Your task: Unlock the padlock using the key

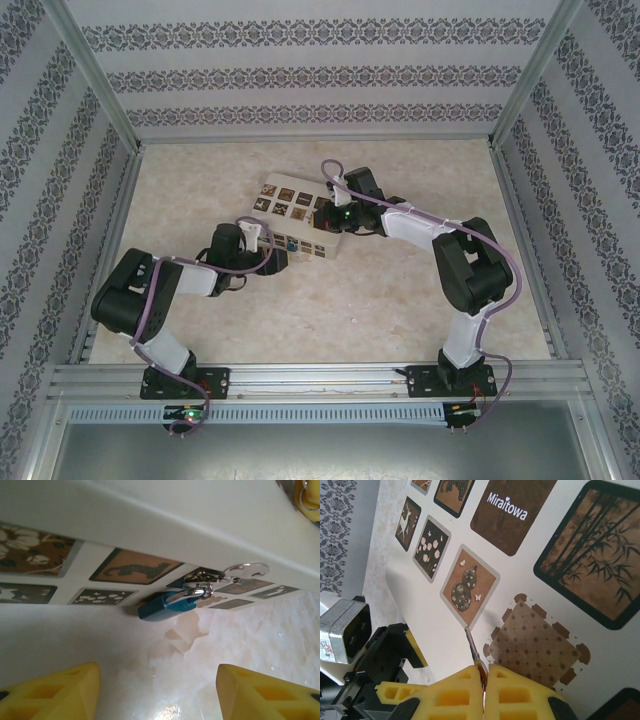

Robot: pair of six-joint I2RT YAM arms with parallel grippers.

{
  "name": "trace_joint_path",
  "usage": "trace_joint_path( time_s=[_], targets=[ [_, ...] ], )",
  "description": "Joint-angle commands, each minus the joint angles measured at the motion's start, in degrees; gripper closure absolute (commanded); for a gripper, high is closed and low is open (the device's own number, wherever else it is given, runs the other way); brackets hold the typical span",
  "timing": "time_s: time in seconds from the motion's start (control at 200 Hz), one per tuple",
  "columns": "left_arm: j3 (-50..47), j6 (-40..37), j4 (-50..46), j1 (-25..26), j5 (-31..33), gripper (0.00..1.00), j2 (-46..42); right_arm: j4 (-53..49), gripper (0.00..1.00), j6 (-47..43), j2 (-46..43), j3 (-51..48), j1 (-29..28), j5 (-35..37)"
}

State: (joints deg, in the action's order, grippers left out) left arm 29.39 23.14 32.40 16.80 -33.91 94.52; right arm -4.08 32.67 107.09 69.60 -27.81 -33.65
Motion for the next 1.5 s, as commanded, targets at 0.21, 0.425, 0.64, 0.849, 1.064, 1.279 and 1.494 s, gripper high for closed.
trace_joint_path(
  time_s=[0.21,0.425,0.64,0.849,1.064,1.279,1.494],
  targets=[
    [3.9,0.6,4.5,2.5,0.4,0.38,4.3,-5.2,1.00,-1.6,0.3,-1.5,-0.8,2.2],
    [6.5,1.0,4.7,3.5,1.1,0.42,6.8,-6.3,1.00,-2.2,0.0,-1.7,-1.0,2.4],
    [7.9,0.9,3.7,4.6,2.3,0.44,8.6,-6.6,1.00,-2.3,-0.2,-1.5,-1.1,2.3],
    [8.6,1.3,3.4,5.5,2.3,0.46,8.6,-6.8,1.00,-2.5,-0.5,-1.7,-1.2,2.4],
    [9.0,0.6,1.5,6.7,4.1,0.49,7.7,-6.8,1.00,-2.5,-0.7,-2.0,-1.3,2.7],
    [9.4,1.5,1.9,7.4,6.2,0.51,7.9,-6.8,1.00,-2.5,-0.7,-2.1,-1.4,2.9],
    [9.1,4.4,4.3,7.5,8.2,0.54,8.4,-6.8,1.00,-2.5,-0.8,-2.2,-1.7,3.0]
  ],
)
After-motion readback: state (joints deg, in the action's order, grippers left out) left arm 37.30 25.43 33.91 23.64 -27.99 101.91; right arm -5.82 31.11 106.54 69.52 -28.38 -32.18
